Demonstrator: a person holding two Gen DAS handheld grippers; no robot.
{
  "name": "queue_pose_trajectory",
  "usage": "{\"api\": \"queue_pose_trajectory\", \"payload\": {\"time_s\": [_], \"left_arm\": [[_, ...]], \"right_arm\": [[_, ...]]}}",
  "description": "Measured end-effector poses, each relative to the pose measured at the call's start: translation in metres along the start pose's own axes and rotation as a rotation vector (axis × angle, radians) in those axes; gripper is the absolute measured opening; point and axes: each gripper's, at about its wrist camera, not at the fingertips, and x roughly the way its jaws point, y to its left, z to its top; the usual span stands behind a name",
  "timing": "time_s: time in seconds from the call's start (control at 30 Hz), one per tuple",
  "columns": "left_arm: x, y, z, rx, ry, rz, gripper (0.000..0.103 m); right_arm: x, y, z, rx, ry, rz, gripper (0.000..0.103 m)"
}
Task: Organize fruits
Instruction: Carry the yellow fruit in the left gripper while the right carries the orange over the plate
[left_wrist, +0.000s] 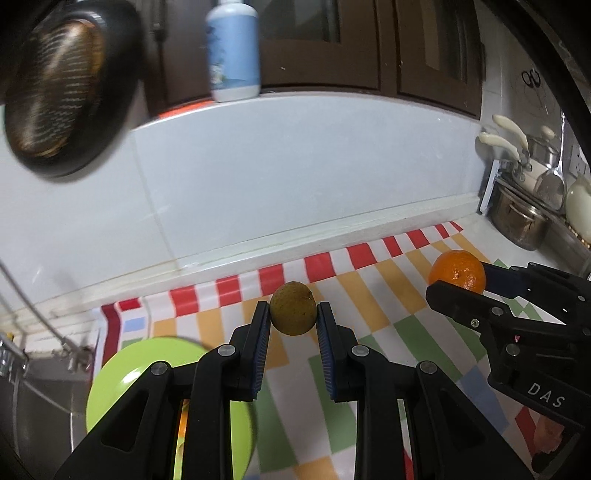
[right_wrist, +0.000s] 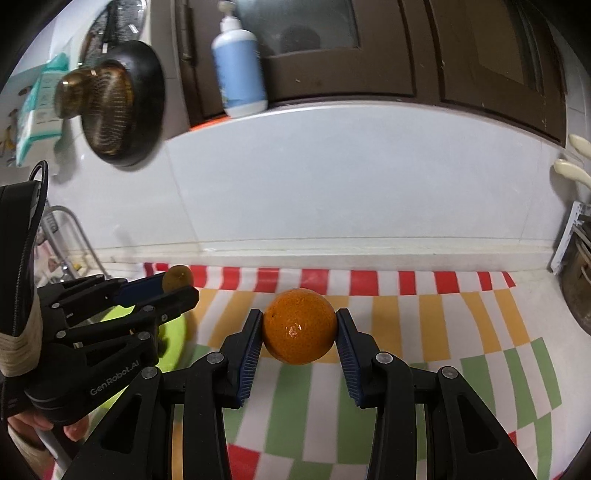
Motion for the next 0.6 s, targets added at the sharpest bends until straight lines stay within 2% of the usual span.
{"api": "queue_pose_trajectory", "payload": {"time_s": [0.43,0.6], "left_arm": [[-0.061,0.045,-0.030,-0.076,-0.008,0.081,0.026],[-0.074,0.066,-0.034,-0.096,-0.012,0.090,0.026]], "right_arm": [[-0.017,0.068,-0.001,-0.065,-0.021,0.105,0.041],[-0.017,0.093,-0.001,-0.082,-0.021,0.137,0.041]]}}
